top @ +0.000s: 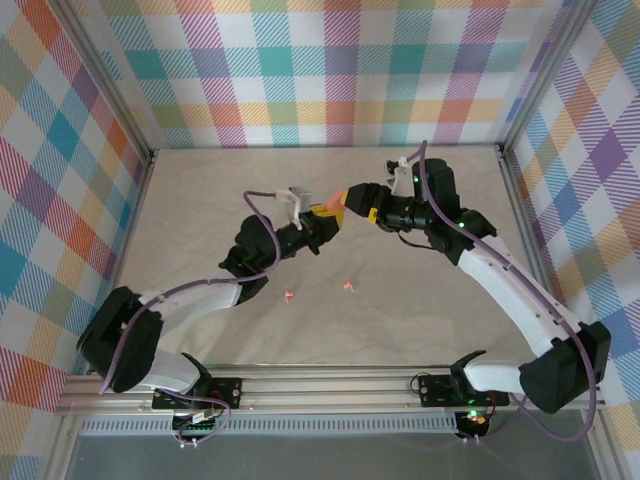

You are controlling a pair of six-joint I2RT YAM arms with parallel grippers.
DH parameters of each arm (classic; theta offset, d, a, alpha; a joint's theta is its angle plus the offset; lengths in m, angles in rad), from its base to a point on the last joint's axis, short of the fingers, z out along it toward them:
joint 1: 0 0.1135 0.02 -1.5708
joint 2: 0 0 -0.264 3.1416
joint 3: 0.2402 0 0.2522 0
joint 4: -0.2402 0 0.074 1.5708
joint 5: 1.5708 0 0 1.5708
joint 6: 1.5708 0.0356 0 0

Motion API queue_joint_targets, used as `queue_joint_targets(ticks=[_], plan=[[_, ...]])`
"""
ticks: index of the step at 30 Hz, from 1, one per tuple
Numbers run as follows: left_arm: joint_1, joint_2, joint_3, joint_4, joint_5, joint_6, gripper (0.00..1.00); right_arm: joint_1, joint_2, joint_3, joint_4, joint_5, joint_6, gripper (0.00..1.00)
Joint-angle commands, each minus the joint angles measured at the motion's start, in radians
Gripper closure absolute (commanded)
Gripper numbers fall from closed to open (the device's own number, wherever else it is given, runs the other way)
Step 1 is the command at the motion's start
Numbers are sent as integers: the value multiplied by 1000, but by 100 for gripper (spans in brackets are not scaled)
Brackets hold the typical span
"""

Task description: Insert wireless bluetooth earbuds into charging case

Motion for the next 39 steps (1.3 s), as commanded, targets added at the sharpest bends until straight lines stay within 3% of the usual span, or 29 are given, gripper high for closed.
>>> queue_joint_targets(ticks=[1,5,10,14,18,26,36,39], plan=[[58,-83,21,-215,151,57,92,3,-53,59,-99,8,-247,25],[102,-156,108,-501,314,167,92,-6,-88,87,-142,-66,-439,23],[158,-216,191,-724,506,259,93,-8,-49,172,-234,-311,-648,27],[170,-228,269,-879,620,339,94,-8,-9,198,-257,-438,-695,31],[176,-219,341,-1027,705,441,92,-7,4,171,-237,-437,-714,39],[186,-196,400,-1105,796,473,92,20,9,125,-157,-520,-720,35],[188,-160,444,-1143,831,469,92,75,53,140,-207,-549,-767,41],[188,-150,453,-1150,835,452,92,80,78,157,-210,-573,-760,49]])
